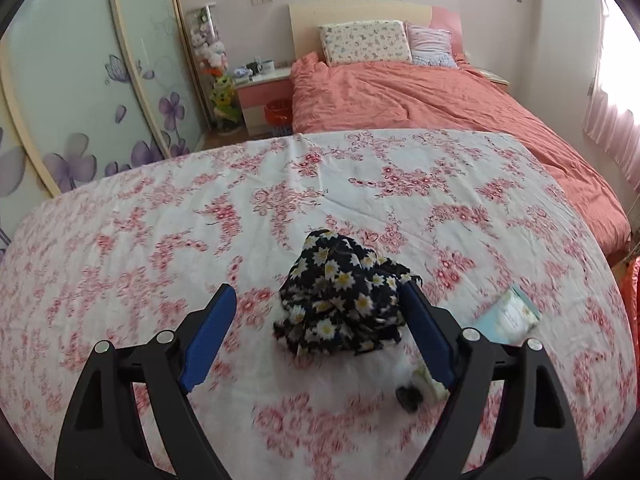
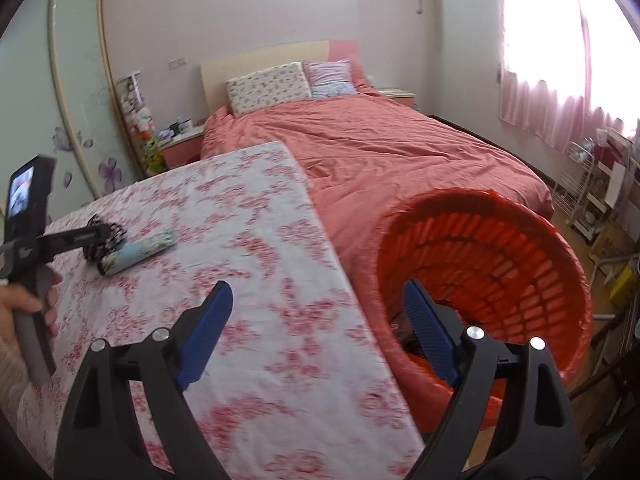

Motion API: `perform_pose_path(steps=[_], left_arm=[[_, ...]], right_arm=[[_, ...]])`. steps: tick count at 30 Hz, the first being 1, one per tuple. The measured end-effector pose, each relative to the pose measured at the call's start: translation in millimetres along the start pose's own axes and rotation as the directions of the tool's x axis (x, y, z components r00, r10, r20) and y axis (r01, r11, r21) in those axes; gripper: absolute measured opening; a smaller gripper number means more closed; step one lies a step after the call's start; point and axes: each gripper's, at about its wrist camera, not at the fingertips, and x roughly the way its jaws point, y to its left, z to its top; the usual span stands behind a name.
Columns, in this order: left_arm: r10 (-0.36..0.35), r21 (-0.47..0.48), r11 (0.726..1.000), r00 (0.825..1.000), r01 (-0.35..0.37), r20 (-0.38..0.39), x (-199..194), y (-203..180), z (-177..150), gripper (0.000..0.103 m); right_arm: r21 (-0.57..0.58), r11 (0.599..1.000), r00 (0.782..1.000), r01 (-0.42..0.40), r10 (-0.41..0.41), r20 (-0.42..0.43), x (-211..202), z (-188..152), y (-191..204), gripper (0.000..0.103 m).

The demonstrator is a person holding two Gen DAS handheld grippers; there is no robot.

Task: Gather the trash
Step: 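Move the left tool to the black floral scrunchie and grasp it, then grasp the light-blue hand-cream tube by its cap end with the right tool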

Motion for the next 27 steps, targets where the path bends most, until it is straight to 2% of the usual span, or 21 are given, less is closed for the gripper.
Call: perform_pose_path(steps=[4, 6, 8, 12, 18, 24, 27], left_arm=[[-0.044, 0.003, 0.999, 0.999, 0.044, -0.011, 11.9, -3.9, 1.6, 0.078], [-0.051, 0.015, 0.999, 0.999, 0.051, -0.014, 17.0, -7.9, 2.6, 0.069], [-0.059, 0.015, 0.998, 0.998, 0.060, -0.033, 22.8, -8.6, 4.2, 0.047], [-0.074, -0.024, 0.997, 0.997, 0.073, -0.037, 23.4, 3.7, 3.9, 0.031], [-0.035, -0.022, 0.999, 0.999, 0.035, -0.012, 0.9, 41.5, -11.6, 0.029], [0.005, -0.023, 1.000, 1.000, -0.005, 0.000, -24.0, 93.2, -42.2, 0.029], [0.003, -0.038, 0.999, 1.000, -0.003, -0.009, -30.2, 105.4, -51.9, 0.029]], right_arm=[[-0.023, 1.000, 1.000, -0.015, 0.015, -0.010, 2.6, 1.9, 17.0, 0.085], [-0.033, 0.999, 1.000, -0.019, 0.019, -0.014, 3.1, 2.1, 23.4, 0.085], [-0.042, 0.999, 1.000, -0.024, 0.024, -0.020, 4.4, 1.8, 31.7, 0.085], [-0.059, 0.997, 0.999, -0.041, 0.039, -0.030, 4.3, 2.5, 45.1, 0.085], [-0.092, 0.992, 0.994, -0.092, 0.086, -0.064, 13.4, 2.7, 79.5, 0.086], [-0.105, 0.981, 0.980, -0.164, 0.150, -0.131, 39.7, 4.9, 136.6, 0.086], [-0.072, 0.979, 0.971, -0.190, 0.177, -0.164, 56.3, 11.4, 166.1, 0.086]])
